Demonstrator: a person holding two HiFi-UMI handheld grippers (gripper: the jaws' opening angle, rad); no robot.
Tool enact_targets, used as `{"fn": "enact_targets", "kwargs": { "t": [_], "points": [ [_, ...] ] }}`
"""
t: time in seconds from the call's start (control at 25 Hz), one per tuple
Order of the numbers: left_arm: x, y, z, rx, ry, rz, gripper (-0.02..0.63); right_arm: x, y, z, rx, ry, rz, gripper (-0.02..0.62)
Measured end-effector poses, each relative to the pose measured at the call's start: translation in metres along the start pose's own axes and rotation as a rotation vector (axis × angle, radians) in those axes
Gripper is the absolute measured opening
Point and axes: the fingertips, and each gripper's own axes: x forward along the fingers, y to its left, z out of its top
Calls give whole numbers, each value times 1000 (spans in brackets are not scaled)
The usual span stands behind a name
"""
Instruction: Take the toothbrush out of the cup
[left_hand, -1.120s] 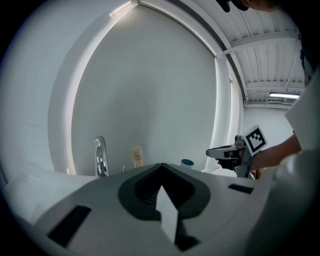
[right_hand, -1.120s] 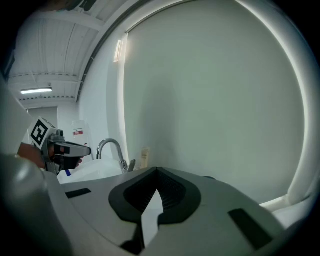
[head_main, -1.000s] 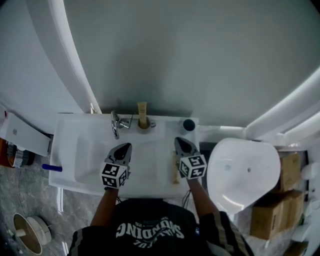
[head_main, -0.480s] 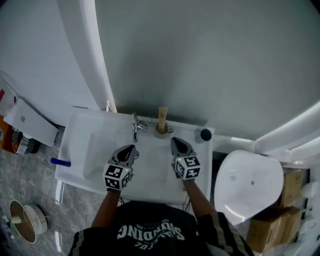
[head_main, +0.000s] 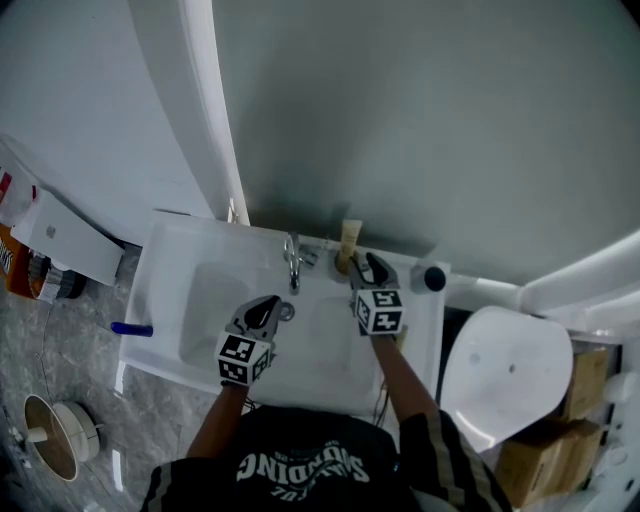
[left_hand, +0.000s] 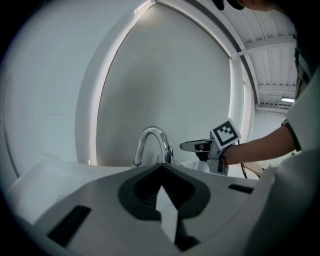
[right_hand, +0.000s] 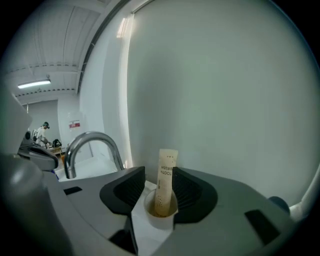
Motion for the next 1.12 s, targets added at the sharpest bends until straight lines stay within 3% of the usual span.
{"fn": "enact_targets", "kwargs": {
  "t": [0.32, 0.64, 0.88, 1.12],
  "points": [
    [1, 32, -11, -27, 27, -1, 0, 70, -13, -27, 10, 165, -57, 207],
    [0, 53, -20, -45, 47, -5, 0, 97, -19, -41, 34, 216, -115, 218],
    [2, 54, -22, -36, 53, -13, 0, 83, -24, -24, 19, 141, -133, 102],
    [2, 42, -19, -21, 43, -16, 0, 48, -24, 11, 7, 43, -120, 98]
  ]
}}
